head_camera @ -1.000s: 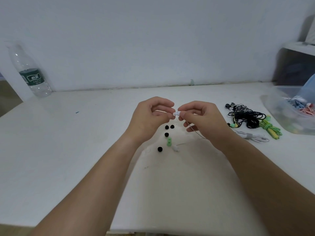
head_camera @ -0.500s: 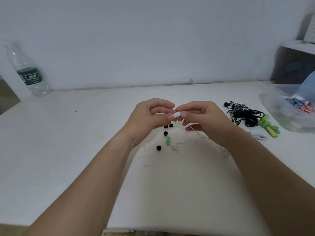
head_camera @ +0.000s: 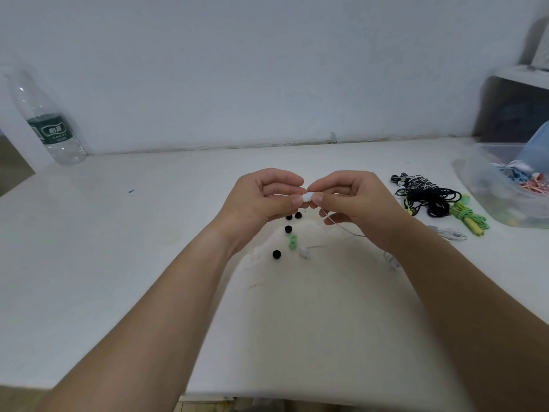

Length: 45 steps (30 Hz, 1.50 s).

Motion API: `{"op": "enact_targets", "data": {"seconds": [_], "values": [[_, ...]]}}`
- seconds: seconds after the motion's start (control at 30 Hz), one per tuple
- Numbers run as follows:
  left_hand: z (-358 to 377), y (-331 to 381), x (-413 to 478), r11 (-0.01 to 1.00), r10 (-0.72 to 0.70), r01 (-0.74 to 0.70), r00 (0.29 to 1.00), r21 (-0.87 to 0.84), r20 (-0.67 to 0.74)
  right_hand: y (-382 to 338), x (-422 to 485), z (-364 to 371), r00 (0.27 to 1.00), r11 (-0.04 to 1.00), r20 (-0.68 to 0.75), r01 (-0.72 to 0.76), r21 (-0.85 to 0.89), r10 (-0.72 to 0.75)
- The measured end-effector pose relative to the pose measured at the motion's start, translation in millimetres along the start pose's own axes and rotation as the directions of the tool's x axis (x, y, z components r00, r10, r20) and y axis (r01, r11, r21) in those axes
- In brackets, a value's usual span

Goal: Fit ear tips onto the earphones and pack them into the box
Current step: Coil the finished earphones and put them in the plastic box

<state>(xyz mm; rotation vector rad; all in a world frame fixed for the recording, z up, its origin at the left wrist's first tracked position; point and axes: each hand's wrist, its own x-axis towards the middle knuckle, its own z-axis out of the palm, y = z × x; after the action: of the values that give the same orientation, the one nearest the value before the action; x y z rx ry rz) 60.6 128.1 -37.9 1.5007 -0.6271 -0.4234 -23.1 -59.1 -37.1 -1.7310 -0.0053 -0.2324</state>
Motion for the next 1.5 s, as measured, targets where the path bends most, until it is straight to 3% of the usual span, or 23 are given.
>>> {"op": "enact_targets", "data": {"seconds": [0.4, 0.63, 0.93, 1.23, 1.5], "values": [[-0.9, 0.3, -0.1, 0.996, -0.015, 0.019, 0.999, -0.085, 0.052, -3.3, -1.3, -1.4, 0.999, 1.0, 0.049, -0.019, 0.02, 0.018], [-1.1, -0.9, 0.1, 0.998, -0.009, 0.011, 1.0, -0.069, 0.03, -3.9, -2.5, 1.9, 1.0, 1.0, 0.006, 0.012, -0.015, -0.012], [1.7, -0.2, 0.1, 0.963, -0.05, 0.068, 0.996, -0.263, 0.073, -4.8, -2.3, -0.4, 0.999, 0.998, 0.038, -0.011, 0.065, 0.009], [1.9, 2.0, -2.1, 0.985, -0.053, 0.06, 0.997, -0.163, 0.049, -6.8, -3.9, -0.1, 1.0, 0.999, 0.002, 0.02, -0.037, -0.02], [3.1, 2.7, -2.4, 0.977, -0.044, 0.052, 0.998, -0.207, 0.042, -6.3, -2.0, -0.4, 0.999, 0.997, 0.011, -0.031, 0.073, 0.03]]}}
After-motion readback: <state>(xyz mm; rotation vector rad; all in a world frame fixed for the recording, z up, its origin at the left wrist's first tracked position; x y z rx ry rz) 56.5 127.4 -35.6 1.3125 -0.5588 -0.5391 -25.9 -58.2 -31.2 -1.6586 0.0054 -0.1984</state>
